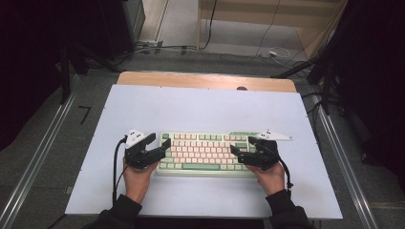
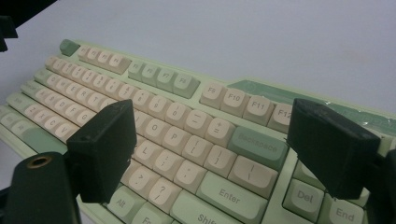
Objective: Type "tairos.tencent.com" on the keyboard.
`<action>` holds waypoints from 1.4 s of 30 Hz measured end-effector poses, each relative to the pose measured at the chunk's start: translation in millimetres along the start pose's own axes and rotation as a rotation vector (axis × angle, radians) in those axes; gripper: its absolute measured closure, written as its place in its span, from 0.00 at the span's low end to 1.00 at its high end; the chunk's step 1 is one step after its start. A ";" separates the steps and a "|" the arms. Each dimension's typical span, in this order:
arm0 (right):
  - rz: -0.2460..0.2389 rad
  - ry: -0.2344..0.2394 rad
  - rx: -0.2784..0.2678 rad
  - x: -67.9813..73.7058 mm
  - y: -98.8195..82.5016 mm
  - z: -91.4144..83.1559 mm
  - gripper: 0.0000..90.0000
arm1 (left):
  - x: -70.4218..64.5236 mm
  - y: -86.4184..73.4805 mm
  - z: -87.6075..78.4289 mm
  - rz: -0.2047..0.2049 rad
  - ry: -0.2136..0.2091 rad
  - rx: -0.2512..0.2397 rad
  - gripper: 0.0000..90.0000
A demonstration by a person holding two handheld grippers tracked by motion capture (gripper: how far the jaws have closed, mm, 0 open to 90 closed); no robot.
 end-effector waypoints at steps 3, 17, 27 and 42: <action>0.000 0.000 0.000 0.3 -0.2 0.2 0.16 | 1.6 0.3 -0.7 -0.008 0.005 -0.002 0.39; -0.007 0.001 0.004 2.9 -1.1 0.8 0.16 | 4.6 0.4 -0.9 -0.014 0.008 -0.002 0.40; -0.009 0.002 0.002 4.7 -2.4 1.0 0.21 | 4.5 0.0 -0.3 -0.013 0.007 0.003 0.40; -0.039 0.005 0.001 9.9 -5.1 1.8 0.36 | 3.3 -0.3 0.0 -0.012 0.004 0.005 0.40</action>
Point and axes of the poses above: each handheld gripper's, and its own axes: z roughly forward along the jaws, y roughly out of its top, x roughly to its left, the point moved 2 cm from there along z, roughly forward along the jaws, and after that the axes turned 1 degree about -z, right-handed, at the moved point
